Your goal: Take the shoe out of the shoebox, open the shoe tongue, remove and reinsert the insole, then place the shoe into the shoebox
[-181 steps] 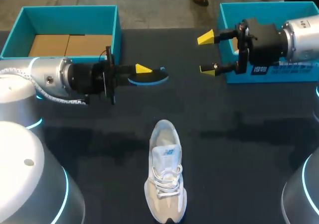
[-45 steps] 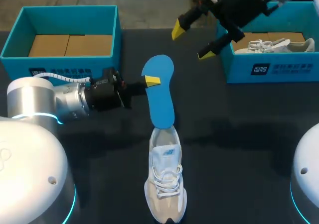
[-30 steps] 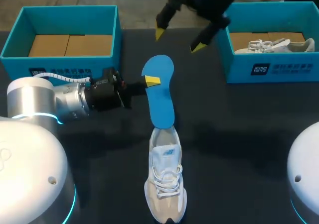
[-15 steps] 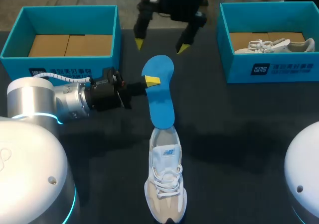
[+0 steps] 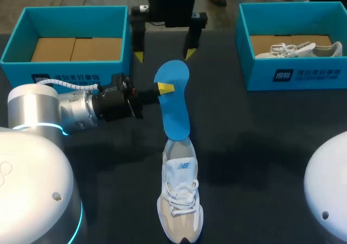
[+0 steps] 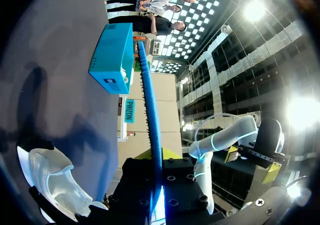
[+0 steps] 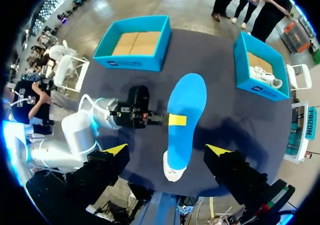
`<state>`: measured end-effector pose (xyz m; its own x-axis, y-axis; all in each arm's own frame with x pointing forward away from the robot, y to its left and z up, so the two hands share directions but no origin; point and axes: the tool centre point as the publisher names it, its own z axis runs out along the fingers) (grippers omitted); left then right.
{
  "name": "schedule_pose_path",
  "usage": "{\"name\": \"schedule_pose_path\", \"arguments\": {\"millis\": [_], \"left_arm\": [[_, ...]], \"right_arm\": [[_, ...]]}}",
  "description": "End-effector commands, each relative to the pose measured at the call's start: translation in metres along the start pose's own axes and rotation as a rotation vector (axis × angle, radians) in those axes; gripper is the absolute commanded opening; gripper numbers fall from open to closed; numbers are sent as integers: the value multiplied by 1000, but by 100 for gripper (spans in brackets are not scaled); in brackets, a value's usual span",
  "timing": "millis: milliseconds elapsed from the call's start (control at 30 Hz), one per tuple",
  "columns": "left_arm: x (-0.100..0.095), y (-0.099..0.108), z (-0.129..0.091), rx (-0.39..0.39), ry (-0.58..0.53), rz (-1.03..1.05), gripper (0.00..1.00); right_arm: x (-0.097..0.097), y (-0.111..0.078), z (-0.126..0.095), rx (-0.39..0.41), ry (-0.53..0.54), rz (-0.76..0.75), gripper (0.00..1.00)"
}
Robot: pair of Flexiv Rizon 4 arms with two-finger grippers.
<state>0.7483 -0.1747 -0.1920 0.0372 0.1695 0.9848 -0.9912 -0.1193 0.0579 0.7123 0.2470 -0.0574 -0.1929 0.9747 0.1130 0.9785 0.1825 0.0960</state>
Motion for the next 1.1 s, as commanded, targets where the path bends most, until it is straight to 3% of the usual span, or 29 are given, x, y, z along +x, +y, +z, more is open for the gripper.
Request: {"name": "schedule_pose_path", "arguments": {"millis": [33, 267, 467, 600, 733, 1100], "left_arm": [[0, 1, 0, 2, -2, 0, 0], [0, 1, 0, 2, -2, 0, 0], [0, 1, 0, 2, -2, 0, 0], [0, 1, 0, 2, -2, 0, 0], [0, 1, 0, 2, -2, 0, 0], [0, 1, 0, 2, -2, 0, 0]], "right_arm": [[10, 2, 4, 7, -129, 1, 100], [14, -3, 9, -4, -101, 8, 100], [1, -5, -1, -12, 86, 49, 100], [-15, -7, -6, -18, 276, 87, 100], [-28, -10, -7, -23, 377, 120, 100], [-44, -14, -7, -44, 716, 137, 100]]}}
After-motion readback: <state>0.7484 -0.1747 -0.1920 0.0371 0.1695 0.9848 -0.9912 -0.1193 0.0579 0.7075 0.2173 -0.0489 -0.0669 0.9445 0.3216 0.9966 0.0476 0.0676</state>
